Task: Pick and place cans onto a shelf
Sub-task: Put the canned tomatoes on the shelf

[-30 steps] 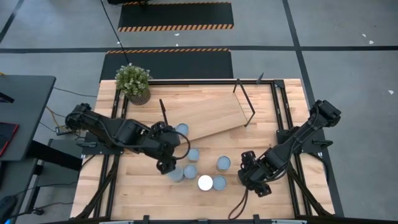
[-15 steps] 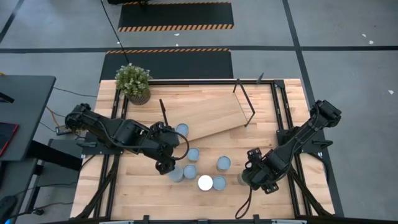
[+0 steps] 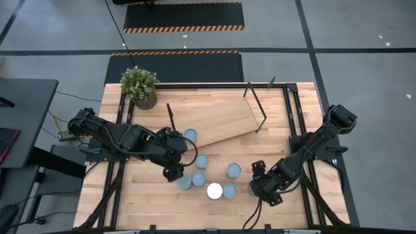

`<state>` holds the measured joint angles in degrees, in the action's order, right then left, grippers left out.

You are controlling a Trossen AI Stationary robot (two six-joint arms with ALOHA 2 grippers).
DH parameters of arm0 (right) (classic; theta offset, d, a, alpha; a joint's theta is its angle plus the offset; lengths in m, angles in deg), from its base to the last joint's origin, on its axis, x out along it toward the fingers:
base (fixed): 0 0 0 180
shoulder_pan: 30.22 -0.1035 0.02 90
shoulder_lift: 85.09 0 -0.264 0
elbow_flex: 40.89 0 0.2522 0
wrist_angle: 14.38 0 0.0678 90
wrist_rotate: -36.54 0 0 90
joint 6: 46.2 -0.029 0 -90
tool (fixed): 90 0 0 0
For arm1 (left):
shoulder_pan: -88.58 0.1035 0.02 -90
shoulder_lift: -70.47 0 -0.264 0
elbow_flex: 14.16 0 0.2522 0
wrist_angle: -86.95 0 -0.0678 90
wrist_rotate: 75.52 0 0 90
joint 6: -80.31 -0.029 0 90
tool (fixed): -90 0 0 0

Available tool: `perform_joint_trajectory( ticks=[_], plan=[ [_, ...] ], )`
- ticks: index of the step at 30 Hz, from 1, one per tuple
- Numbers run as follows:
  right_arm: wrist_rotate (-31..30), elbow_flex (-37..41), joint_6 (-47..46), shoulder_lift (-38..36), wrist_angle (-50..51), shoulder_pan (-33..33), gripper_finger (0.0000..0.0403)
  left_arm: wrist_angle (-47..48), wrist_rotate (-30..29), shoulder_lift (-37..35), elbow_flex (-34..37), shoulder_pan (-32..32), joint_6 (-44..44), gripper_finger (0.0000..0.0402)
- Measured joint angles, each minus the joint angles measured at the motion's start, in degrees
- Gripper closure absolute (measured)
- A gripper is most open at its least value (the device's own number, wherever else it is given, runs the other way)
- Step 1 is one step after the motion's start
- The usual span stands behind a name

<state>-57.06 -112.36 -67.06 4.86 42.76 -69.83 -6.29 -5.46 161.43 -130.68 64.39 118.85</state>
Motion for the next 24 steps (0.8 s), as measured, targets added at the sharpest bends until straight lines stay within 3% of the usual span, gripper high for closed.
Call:
perform_joint_trajectory(
  ticks=[6,14,19,24],
  plan=[
    [-2.3,1.6,0.0,0.0,-4.8,0.4,0.0012,0.1,0.0,0.0,0.0,-0.1,1.3,0.0026],
    [-0.8,1.4,-0.6,0.0,-4.3,1.4,0.0074,0.5,0.3,0.0,0.0,-0.1,0.3,0.0026],
    [3.4,-5.5,-5.1,0.1,4.8,5.7,0.0092,5.9,0.0,-2.7,0.0,-2.7,1.6,0.0026],
    [0.2,-16.1,-3.6,0.0,14.2,11.5,0.0083,7.2,-7.4,-8.6,0.0,-7.4,2.9,0.0026]
  ],
)
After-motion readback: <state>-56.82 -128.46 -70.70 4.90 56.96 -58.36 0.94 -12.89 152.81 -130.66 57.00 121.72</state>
